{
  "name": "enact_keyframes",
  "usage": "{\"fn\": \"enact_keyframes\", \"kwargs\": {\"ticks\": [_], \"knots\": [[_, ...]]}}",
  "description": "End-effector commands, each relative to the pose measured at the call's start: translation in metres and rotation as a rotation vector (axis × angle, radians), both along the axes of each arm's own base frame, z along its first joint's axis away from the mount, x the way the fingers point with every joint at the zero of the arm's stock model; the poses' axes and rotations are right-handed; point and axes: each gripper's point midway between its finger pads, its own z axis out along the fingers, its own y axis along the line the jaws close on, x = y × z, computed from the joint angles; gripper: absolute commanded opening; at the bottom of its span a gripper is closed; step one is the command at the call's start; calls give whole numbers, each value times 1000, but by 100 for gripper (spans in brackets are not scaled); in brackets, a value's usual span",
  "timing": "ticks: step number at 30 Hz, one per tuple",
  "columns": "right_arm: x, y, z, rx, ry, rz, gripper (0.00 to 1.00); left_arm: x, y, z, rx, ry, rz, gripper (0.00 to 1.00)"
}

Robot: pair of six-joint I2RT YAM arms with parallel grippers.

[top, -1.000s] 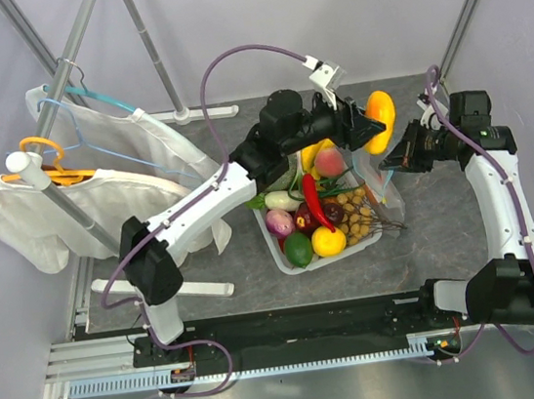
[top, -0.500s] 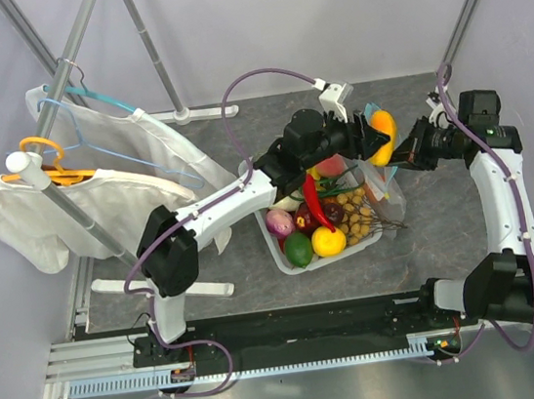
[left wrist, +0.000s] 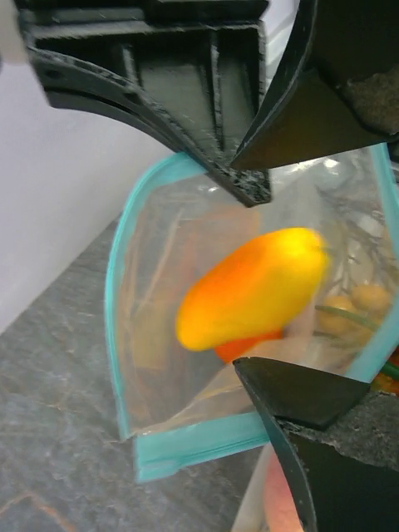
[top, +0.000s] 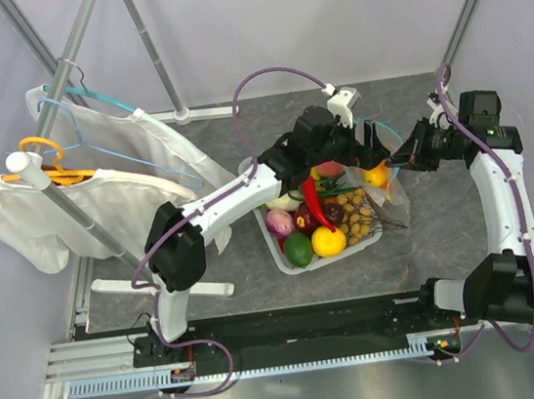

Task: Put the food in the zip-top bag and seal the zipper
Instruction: Place the fake fruit in the zipper food storage bag, then pick up the fake fruit from the bin.

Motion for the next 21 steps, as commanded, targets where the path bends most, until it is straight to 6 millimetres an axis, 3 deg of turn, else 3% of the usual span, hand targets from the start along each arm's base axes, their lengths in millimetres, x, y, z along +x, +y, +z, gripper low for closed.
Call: {"fn": "enact_keyframes", "kwargs": {"ticks": [1,4,5,6,9,10,11,14,16,21], "knots": [[0,-9,3,-69,-33,-16,0,-17,14,54,-1,-136,-68,100],[1,-14,1,-105,-32,-23,0,-25,30,91,-3,-238,-108,100],[1,-15,0,-111,-27,-23,0,-25,38,93,24,-268,-113,100],[2,-16,0,-118,-29,-25,0,-32,50,112,9,-307,-126,99],[4,-20,1,-139,-38,-33,0,-31,82,113,91,-369,-139,96],[5,-20,0,-144,-38,-30,0,-25,93,109,133,-395,-140,96],[5,-21,1,-146,-42,-28,0,-28,105,98,181,-353,-157,98],[6,-21,0,-148,-47,-28,0,-31,128,88,263,-416,-254,100],[7,-21,-2,-148,-46,-26,0,-30,144,69,364,-436,-289,100],[7,-23,-7,-153,-33,-37,0,-18,163,43,462,-369,-264,100]]}}
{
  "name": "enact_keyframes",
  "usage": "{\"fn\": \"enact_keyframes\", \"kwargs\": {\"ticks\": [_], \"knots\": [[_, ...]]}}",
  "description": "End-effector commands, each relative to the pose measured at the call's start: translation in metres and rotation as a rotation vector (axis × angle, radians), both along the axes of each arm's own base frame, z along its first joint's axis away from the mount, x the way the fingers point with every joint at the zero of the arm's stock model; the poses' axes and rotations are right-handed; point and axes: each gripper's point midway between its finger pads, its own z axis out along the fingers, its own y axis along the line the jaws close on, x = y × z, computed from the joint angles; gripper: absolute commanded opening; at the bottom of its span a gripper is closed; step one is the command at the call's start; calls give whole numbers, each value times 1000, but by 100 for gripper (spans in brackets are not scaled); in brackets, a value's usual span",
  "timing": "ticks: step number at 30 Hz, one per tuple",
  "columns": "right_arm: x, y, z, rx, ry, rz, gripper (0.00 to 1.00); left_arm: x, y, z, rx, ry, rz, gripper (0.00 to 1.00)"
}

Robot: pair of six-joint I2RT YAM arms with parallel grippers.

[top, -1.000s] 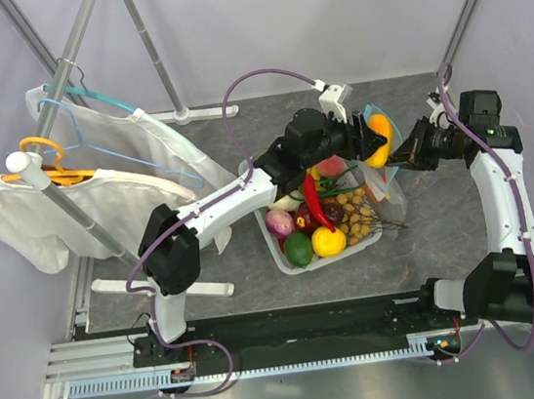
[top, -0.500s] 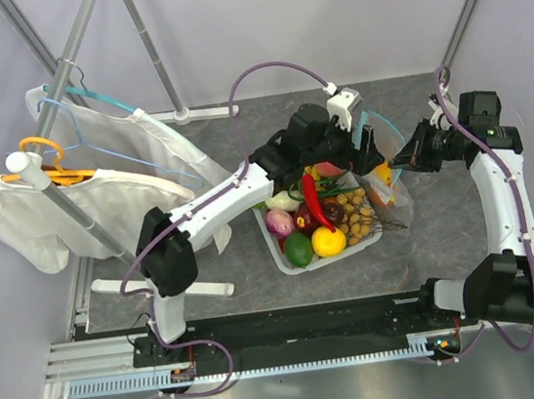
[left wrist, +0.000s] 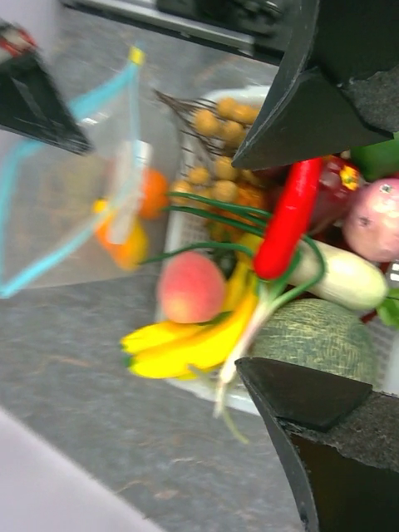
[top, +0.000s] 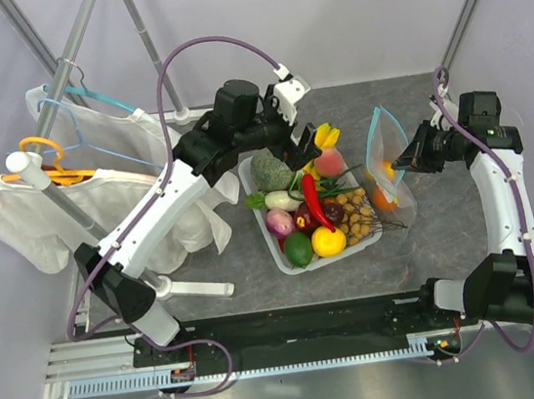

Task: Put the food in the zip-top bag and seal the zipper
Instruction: Pick up the fake fruit from the bin.

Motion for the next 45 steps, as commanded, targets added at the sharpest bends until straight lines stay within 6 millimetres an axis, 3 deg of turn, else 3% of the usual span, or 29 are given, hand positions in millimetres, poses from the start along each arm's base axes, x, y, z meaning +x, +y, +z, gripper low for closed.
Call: {"fn": "enact_keyframes", "kwargs": {"ticks": [1,4,7,10,11,15,19,24,30,35,39,45], "knots": [[7,-5,7,-34,-46,-3,0,-1,16,-46,186,30,-42,100],[7,-5,8,-33,-50,-4,0,15,26,-59,259,26,26,100],[6,-6,8,-40,-53,-1,0,25,33,-56,280,9,50,100],[6,-6,3,-37,-41,-1,0,21,21,-56,268,-1,-19,100],[5,-5,1,-36,-33,0,0,27,19,-66,294,0,-4,100],[6,-6,0,-34,-27,-5,0,44,17,-71,346,-7,32,100],[7,-6,1,-36,-32,-4,0,51,28,-75,415,-34,2,100],[8,-6,2,-36,-35,2,0,60,55,-86,537,-72,-46,100],[6,-6,-2,-37,-29,9,0,52,76,-114,636,-34,-154,100],[5,-5,-5,-31,-22,11,0,60,76,-131,642,0,-179,100],[5,-5,-5,-33,-17,10,0,70,72,-137,624,7,-187,100],[5,-6,-6,-43,-19,13,0,66,67,-131,585,19,-189,100]]}}
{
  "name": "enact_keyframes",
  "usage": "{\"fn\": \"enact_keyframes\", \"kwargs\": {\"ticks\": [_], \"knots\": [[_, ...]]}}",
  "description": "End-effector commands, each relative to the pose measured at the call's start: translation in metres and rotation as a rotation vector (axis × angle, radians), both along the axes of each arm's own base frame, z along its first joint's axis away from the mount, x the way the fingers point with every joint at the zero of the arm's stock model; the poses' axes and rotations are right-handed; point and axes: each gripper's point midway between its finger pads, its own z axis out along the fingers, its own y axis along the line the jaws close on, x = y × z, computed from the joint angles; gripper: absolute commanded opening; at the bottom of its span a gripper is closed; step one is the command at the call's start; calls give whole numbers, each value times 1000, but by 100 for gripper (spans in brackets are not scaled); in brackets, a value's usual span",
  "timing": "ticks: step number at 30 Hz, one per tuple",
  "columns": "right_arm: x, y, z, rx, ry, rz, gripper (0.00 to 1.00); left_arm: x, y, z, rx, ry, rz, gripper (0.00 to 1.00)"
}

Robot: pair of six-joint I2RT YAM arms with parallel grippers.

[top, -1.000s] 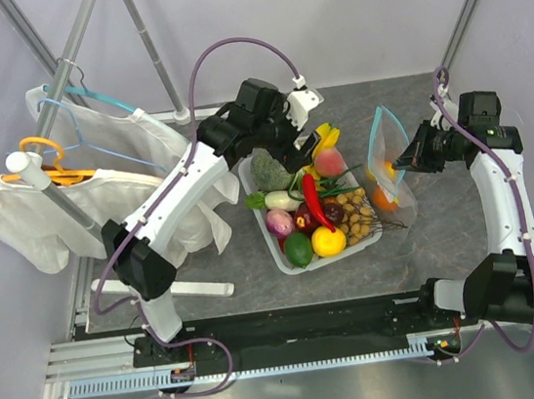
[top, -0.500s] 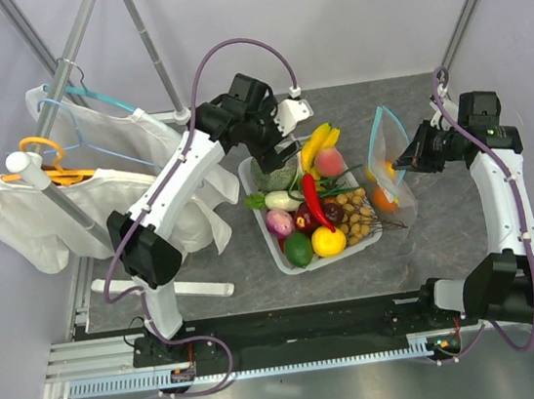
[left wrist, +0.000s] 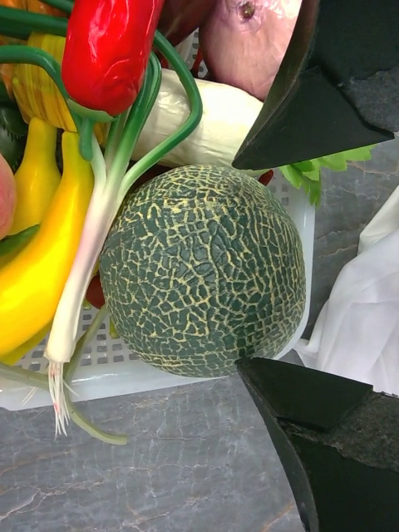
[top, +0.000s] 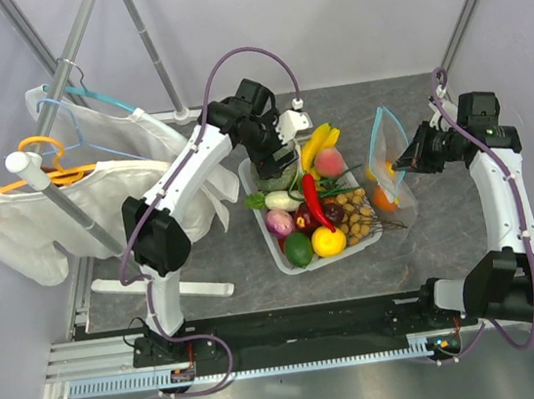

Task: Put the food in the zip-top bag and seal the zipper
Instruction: Pick up the fake fruit from the bin.

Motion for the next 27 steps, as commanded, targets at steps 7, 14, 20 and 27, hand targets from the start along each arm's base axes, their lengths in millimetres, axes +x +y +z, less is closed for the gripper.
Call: {"fn": "enact_keyframes", "kwargs": {"ticks": [7,14,20,27], "knots": [[3,-2,1,-17,-23,11,0,-17,-17,53,-164,-18,-65,100],[1,-2,4,-24,-31,18,0,-103,-10,86,-290,41,-233,98],[-2,0,-2,-16,-15,23,0,-194,2,64,-299,36,-544,97],[-3,1,-3,-6,-10,18,0,-231,-9,30,-281,-203,-947,91]]}}
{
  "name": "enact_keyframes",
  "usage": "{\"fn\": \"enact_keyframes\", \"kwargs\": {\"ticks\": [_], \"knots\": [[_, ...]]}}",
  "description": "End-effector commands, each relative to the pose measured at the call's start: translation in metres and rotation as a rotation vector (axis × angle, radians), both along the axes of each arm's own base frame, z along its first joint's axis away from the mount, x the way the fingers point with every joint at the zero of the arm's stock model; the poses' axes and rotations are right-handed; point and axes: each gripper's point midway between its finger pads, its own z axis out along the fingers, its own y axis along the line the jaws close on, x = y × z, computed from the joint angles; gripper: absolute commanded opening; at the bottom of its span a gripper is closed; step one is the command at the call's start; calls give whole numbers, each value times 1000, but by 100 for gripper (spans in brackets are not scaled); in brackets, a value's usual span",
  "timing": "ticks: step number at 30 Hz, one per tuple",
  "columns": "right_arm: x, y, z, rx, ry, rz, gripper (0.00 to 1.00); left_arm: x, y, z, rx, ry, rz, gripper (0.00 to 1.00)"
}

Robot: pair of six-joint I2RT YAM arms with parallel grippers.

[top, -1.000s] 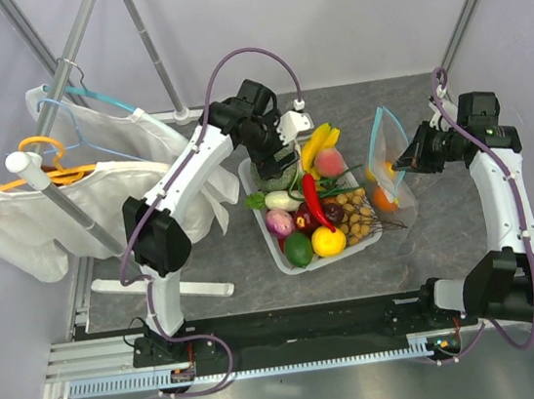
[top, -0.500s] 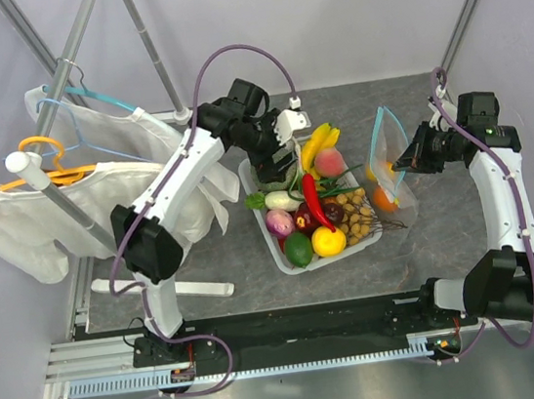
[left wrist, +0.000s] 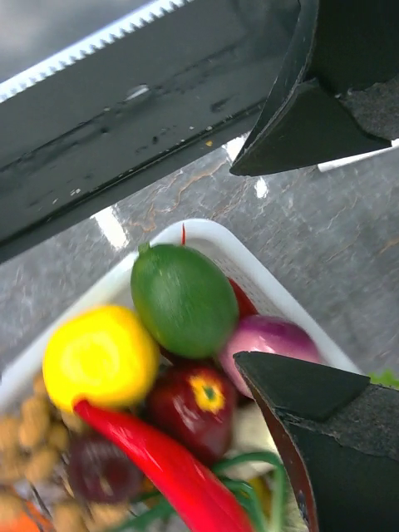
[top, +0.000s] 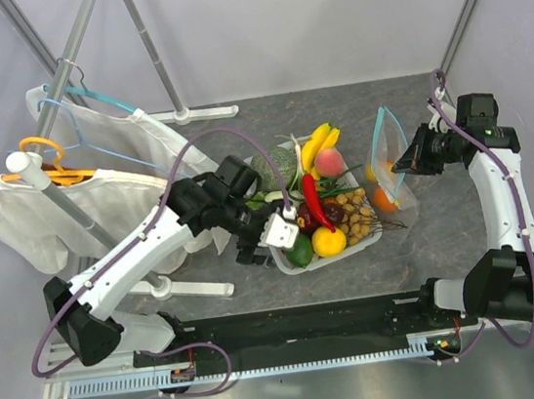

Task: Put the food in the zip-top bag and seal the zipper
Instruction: Pick up the fake fruit from the bin.

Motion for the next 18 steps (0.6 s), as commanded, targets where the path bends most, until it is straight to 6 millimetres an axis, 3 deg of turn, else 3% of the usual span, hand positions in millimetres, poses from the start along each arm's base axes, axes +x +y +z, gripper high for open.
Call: {"fn": "enact_keyframes", "kwargs": {"ticks": [1,8,12,18], "knots": [[-1,1,2,-1,-22,9,0,0,-26,-5,-128,-230,-265,90],[-2,0,2,-10,-18,7,0,4,-50,-10,-187,-312,-420,83],[-3,0,0,-14,-12,14,0,-9,-45,-38,-154,-368,-535,82],[-6,1,-6,-4,8,17,0,-7,-50,-52,-135,-407,-562,82]]}}
